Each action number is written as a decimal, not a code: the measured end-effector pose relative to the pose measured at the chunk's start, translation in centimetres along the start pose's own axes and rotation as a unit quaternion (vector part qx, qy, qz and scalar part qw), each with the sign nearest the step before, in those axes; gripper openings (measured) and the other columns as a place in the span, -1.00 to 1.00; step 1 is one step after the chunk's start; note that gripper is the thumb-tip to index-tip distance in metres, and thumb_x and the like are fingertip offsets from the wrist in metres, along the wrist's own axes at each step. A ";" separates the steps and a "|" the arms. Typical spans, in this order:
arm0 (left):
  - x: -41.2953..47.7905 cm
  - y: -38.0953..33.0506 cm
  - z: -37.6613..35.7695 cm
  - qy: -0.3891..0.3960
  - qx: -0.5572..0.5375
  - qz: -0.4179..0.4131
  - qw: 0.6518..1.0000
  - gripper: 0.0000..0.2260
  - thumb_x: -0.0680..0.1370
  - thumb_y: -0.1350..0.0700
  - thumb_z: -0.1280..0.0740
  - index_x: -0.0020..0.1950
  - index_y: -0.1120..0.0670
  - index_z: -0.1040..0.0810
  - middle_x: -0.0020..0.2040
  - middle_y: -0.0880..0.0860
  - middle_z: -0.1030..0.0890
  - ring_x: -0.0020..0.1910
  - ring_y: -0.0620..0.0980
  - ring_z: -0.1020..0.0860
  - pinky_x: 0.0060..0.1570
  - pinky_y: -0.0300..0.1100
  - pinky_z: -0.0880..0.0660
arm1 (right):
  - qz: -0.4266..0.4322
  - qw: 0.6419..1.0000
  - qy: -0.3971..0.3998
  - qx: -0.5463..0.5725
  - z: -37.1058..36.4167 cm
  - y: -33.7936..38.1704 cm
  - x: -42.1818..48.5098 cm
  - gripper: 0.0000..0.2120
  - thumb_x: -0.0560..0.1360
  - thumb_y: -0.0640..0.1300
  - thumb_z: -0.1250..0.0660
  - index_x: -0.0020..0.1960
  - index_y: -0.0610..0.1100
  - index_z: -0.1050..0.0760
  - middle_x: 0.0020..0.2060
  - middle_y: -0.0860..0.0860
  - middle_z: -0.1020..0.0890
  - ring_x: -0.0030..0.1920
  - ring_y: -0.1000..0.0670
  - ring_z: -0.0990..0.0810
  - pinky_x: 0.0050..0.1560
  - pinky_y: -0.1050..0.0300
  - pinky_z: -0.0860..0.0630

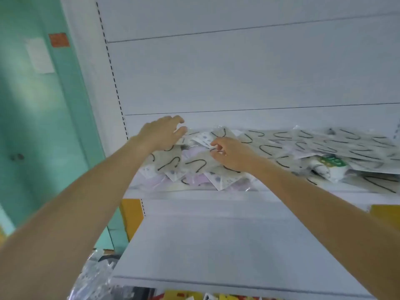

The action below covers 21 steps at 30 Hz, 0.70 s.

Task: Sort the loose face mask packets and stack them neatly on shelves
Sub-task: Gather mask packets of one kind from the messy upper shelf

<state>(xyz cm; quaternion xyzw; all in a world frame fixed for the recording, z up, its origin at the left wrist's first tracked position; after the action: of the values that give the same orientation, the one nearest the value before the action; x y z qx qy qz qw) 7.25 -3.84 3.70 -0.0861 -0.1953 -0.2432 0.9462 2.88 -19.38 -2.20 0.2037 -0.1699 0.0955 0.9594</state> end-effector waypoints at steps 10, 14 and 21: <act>-2.6 14.4 -8.0 0.043 -0.025 0.137 0.989 -0.60 0.64 -0.05 -0.09 0.46 0.02 -0.27 0.27 0.13 -0.45 0.14 0.11 -0.52 0.11 0.02 -0.46 | 0.093 0.994 0.056 0.021 -10.7 5.6 9.5 -0.63 0.58 -0.03 -0.17 0.35 -0.11 -0.35 0.29 -0.03 -0.43 0.24 -0.02 -0.42 0.14 0.17 -0.34; -1.9 19.1 -8.9 0.001 -0.031 0.163 0.986 -0.59 0.64 -0.03 -0.10 0.49 -0.02 -0.23 0.23 0.18 -0.43 0.12 0.16 -0.50 0.04 -0.02 -0.41 | 0.097 0.994 0.050 0.028 -13.7 7.6 12.2 -0.64 0.57 -0.02 -0.18 0.33 -0.09 -0.36 0.26 -0.05 -0.44 0.22 -0.07 -0.43 0.17 0.10 -0.36; 2.8 23.1 -12.5 0.025 -0.068 0.163 0.984 -0.54 0.61 -0.08 -0.15 0.50 -0.03 -0.19 0.15 0.21 -0.49 0.14 0.22 -0.49 0.07 0.01 -0.47 | 0.076 0.993 -0.089 -0.008 -13.2 9.7 16.4 -0.69 0.55 -0.10 -0.19 0.26 -0.14 -0.44 0.20 -0.06 -0.47 0.20 -0.08 -0.41 0.08 0.09 -0.36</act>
<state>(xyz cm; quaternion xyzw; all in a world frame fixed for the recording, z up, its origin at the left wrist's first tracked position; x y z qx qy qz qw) 24.99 11.81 -8.08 -0.1742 -0.1378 -0.1009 0.9698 19.33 -3.21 -4.07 0.1901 -0.2701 0.1484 0.9321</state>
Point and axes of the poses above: each hand's wrist, its own x-axis towards the middle knuckle, its own z-axis out of the back of the hand, y = z × x, the point moved 9 cm from there along x, towards the middle knuckle
